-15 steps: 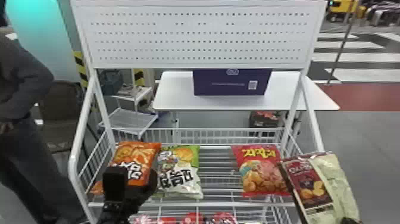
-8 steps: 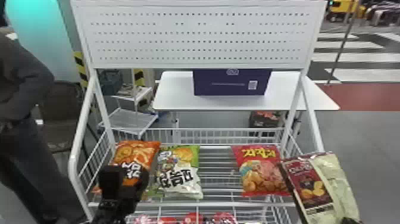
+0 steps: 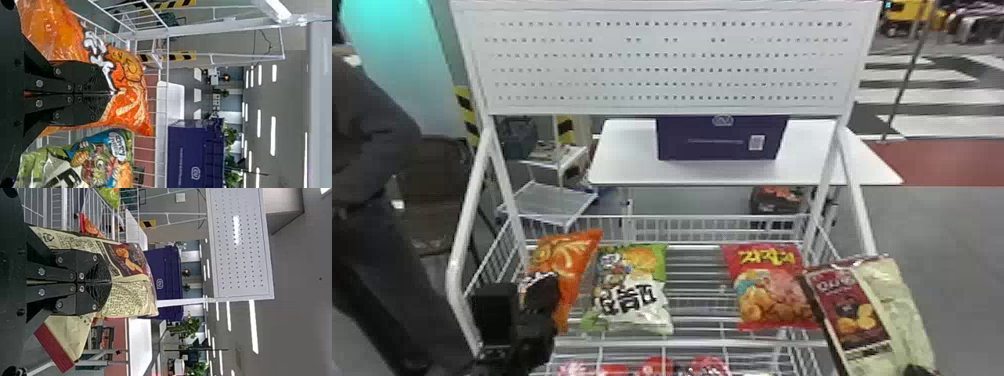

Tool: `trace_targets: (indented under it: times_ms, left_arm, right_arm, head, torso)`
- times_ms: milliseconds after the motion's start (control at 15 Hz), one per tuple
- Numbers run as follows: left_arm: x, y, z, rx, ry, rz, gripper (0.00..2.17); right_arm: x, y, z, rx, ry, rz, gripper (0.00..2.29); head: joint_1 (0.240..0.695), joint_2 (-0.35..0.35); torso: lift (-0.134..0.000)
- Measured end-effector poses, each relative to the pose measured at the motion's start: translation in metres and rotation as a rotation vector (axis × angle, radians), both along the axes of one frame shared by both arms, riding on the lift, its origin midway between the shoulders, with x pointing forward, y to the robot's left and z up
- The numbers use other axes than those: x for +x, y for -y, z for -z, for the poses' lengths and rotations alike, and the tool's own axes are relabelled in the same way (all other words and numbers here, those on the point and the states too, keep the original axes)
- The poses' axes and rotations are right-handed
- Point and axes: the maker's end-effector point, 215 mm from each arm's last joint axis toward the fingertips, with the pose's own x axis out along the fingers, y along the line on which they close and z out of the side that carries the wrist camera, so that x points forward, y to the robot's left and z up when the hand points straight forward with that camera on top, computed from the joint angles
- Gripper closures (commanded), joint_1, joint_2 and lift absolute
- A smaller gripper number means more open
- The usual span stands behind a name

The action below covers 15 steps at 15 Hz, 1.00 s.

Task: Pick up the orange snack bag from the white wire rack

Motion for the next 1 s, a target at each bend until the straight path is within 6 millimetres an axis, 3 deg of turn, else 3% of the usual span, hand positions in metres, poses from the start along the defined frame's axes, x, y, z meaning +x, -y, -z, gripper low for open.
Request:
trace_targets:
  times_ms: [200,600,800,1000]
  left_arm:
    - [-0.040,0.010,-0.037,-0.029,0.039,0.011,2.15]
    - [-0.141,0.010,-0.064,-0.061,0.086,-0.016,2.15]
    - [-0.168,-0.005,-0.078,-0.055,0.114,-0.042,2.15]
    - [-0.176,-0.012,-0.079,-0.045,0.108,-0.055,2.15]
  right_arm:
    - [0.001,-0.001,0.001,0.002,-0.002,0.000,2.26]
    - [0.003,0.000,0.004,0.003,-0.005,0.001,2.26]
    - [0.006,0.001,0.008,0.008,-0.008,0.002,2.26]
    - [0.008,-0.002,0.010,0.014,-0.008,-0.003,2.26]
  head:
    - [0.499,0.000]
    - [0.499,0.000]
    - [0.499,0.000]
    - [0.499,0.000]
  torso:
    - [0.000]
    - [0.000]
    - [0.000]
    - [0.000]
